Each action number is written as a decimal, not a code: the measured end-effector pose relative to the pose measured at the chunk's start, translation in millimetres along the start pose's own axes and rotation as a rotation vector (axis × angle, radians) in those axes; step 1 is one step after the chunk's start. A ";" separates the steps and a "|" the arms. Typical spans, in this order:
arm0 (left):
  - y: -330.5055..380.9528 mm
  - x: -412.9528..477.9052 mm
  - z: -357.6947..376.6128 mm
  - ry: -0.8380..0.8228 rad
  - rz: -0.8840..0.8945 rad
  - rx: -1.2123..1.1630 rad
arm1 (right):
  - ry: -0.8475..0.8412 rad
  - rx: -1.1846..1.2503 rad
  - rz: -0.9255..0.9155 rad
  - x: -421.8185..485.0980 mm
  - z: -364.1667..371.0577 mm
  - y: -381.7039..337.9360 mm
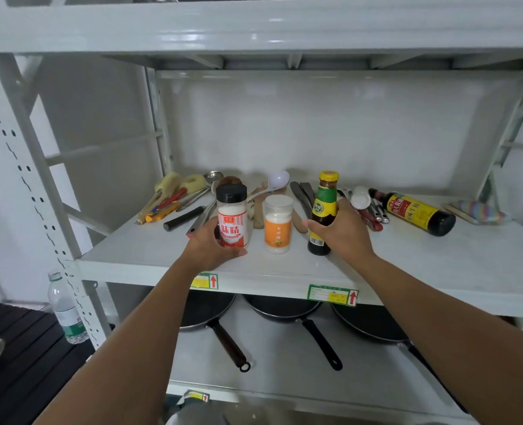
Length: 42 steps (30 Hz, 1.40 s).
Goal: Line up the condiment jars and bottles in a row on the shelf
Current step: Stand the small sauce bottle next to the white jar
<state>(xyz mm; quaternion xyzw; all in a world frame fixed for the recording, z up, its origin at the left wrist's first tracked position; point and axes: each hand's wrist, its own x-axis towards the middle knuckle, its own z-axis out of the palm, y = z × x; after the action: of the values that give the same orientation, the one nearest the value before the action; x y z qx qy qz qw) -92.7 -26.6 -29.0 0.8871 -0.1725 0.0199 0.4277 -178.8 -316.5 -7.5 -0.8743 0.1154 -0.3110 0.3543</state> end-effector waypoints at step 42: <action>-6.5 6.6 1.9 -0.009 -0.013 0.022 | -0.167 0.151 0.090 -17.1 -3.7 40.1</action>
<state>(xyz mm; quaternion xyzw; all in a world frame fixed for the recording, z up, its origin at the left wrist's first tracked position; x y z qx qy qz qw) -84.6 -26.2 -33.9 0.8929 -0.1684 0.0151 0.4173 -193.6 -340.3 -41.0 -0.8619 0.1009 -0.2288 0.4412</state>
